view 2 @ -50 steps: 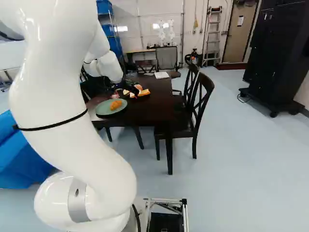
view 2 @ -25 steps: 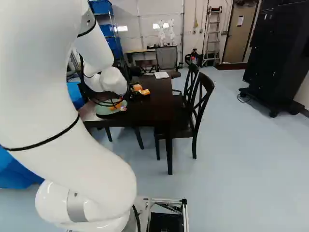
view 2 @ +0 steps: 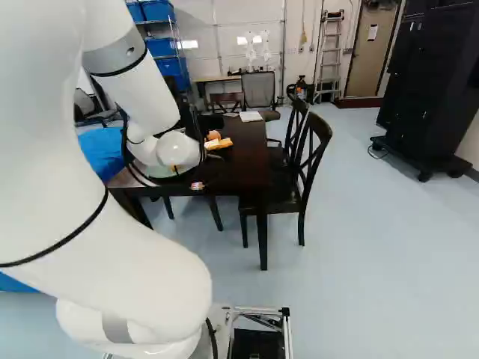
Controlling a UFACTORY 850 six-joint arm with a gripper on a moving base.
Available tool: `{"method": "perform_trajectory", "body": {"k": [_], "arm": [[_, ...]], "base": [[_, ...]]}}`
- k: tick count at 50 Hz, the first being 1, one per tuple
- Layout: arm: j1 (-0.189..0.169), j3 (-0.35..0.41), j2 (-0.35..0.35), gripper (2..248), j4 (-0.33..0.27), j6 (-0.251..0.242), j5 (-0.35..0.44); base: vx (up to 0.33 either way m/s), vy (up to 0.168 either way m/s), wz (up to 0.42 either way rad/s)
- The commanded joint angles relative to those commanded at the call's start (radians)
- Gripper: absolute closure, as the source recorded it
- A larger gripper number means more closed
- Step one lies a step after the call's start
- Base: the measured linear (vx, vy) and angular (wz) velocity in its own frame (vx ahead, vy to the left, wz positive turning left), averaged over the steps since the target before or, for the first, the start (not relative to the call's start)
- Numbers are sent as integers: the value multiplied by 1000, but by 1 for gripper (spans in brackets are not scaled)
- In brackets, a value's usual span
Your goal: Move the croissant to the empty plate
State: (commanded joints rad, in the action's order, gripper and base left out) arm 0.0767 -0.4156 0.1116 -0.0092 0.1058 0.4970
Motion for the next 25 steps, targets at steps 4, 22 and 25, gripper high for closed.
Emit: {"method": "perform_trajectory", "body": {"k": [4,22,25], "arm": [[-8,34,18,3,1,-11,39],[-36,154,79,3,4,-50,176],[-40,172,88,3,5,-55,197]], "base": [[0,0,0],[0,0,0],[0,0,0]]}}
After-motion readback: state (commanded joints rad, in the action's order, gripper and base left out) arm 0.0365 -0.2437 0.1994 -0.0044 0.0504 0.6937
